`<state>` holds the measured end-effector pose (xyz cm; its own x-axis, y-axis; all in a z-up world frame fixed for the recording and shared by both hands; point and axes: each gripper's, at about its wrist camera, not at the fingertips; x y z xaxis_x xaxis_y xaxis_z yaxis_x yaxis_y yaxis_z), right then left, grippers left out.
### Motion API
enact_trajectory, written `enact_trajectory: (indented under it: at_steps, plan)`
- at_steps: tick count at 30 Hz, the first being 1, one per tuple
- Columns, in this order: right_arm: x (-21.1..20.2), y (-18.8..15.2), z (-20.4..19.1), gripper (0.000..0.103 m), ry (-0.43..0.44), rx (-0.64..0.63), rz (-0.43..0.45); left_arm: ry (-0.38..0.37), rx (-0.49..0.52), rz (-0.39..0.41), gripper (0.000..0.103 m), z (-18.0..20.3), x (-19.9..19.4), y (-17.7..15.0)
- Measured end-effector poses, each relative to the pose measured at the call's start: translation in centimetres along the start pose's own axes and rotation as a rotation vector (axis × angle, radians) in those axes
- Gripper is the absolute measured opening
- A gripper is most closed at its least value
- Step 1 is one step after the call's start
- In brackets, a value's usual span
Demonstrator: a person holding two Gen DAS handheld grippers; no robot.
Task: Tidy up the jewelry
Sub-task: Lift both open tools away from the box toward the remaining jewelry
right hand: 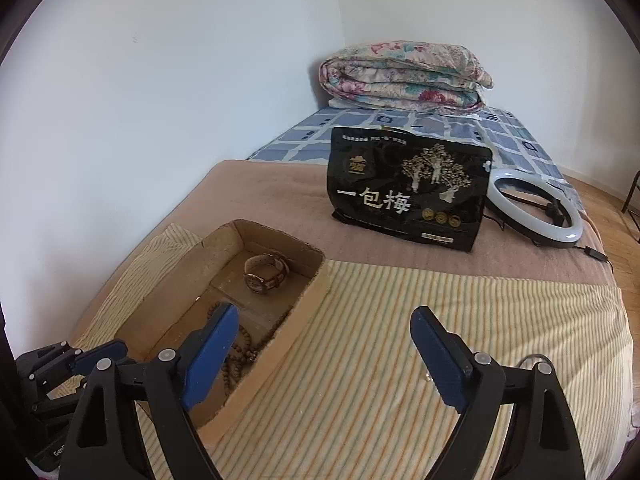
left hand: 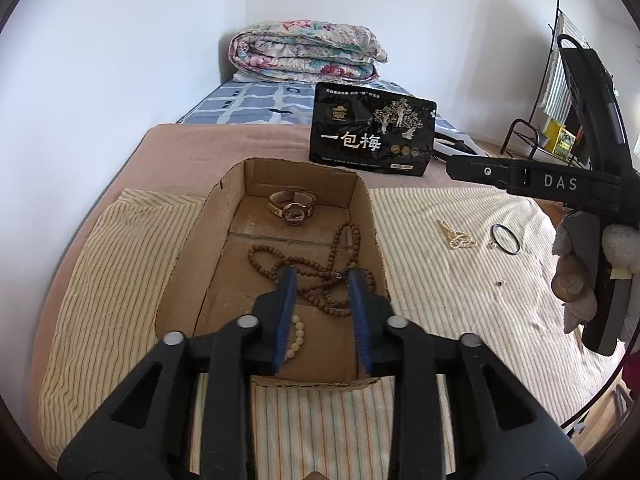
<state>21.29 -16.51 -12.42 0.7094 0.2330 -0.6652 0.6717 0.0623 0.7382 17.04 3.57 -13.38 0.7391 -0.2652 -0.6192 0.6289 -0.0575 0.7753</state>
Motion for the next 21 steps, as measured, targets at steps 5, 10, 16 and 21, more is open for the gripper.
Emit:
enact_trajectory:
  at_steps: [5,10,16,21]
  plan:
    - [-2.2,-1.0,3.1,0.103,-0.064,0.021,0.024,-0.024,0.01,0.035,0.065,1.9,-0.7,0.5]
    - [-4.8,-1.7,6.4,0.103,-0.128,0.038,0.053,-0.055,0.029,0.035,0.065,4.1,-0.5,0.6]
    - [-7.1,-3.1,10.2,0.103,-0.202,0.039,0.064,-0.097,0.051,0.029,0.065,7.1,0.1,0.6]
    - [-8.1,-4.5,13.7,0.103,-0.25,0.063,0.05,-0.127,0.069,0.022,0.065,9.6,1.1,0.6]
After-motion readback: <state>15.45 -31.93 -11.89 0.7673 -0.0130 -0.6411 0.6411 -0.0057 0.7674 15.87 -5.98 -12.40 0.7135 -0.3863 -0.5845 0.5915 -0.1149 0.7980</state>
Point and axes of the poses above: each gripper's, at about its wrist camera, not at the fingertips, and x roughly the way its jaws point, z to its right, y to its top, and after that the axes turned 3 degrees about z, right-handed
